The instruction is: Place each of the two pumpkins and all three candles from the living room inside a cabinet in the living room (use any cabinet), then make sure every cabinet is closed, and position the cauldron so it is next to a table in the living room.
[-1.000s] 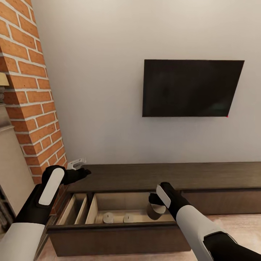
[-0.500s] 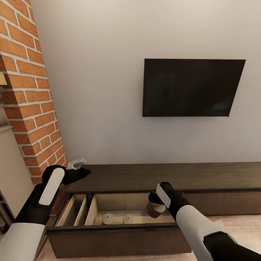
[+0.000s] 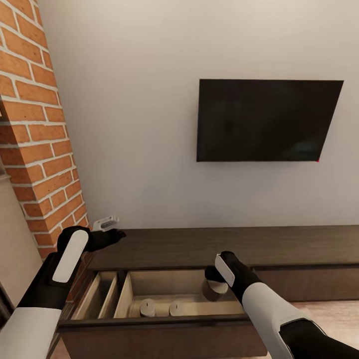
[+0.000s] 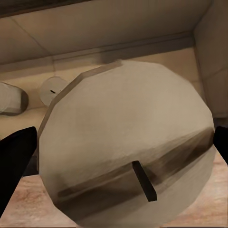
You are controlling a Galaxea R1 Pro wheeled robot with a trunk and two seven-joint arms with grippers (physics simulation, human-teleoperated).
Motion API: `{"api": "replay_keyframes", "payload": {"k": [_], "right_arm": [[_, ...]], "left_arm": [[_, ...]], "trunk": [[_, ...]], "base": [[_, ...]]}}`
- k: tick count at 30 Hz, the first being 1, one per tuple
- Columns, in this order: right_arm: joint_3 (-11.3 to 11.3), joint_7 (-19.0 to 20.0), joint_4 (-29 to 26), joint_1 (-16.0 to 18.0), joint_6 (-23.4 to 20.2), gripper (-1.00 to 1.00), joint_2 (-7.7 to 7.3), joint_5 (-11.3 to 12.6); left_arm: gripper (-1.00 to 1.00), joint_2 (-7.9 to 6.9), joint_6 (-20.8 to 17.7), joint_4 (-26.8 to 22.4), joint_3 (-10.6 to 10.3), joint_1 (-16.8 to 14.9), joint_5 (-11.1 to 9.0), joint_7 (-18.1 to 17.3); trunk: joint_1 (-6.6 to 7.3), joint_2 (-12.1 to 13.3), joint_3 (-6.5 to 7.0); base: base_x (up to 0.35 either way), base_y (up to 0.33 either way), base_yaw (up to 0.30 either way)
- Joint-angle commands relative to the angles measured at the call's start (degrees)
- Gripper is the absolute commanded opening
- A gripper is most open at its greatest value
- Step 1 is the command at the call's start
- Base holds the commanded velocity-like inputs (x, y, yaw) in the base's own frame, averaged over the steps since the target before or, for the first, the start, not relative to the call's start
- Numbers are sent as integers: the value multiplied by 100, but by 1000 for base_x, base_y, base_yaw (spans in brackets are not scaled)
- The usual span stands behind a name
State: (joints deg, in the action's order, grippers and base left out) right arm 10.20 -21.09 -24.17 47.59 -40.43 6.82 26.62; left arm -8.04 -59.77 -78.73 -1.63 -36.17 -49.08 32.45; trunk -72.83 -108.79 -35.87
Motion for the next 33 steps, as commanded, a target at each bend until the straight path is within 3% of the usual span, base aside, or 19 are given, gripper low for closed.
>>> {"api": "replay_keyframes", "payload": {"k": [1,5,10,11,29,31,33], "right_arm": [[43,-51,18,5,-22,-100,-5,62],[43,-53,61,5,-33,-100,-11,63],[43,-53,70,5,-35,-100,-10,63],[43,-53,70,5,-35,-100,-12,63],[44,-53,70,5,6,-100,-18,63],[47,-53,70,5,13,-100,-18,63],[45,-53,70,5,18,-100,-21,63]], "left_arm": [[100,-5,0,-29,-16,-4,-59,60],[100,-3,7,-114,-1,-4,-137,53],[100,-35,9,-156,8,-4,-739,59],[100,-40,9,-157,10,-4,-785,59],[100,-53,2,-308,30,-4,-906,60],[100,-53,1,-387,8,-4,-1048,60],[100,-60,-1,-424,-21,-4,-1343,60]], "trunk": [[0,-3,-6],[-22,-43,-24],[-131,-244,-114],[-153,-284,-132],[-527,-966,-437],[-527,-966,-437],[-527,-966,-437]], "base": [[14,0,0],[5,0,0],[0,0,0],[0,0,0],[0,0,0],[0,0,0],[0,0,0]]}}
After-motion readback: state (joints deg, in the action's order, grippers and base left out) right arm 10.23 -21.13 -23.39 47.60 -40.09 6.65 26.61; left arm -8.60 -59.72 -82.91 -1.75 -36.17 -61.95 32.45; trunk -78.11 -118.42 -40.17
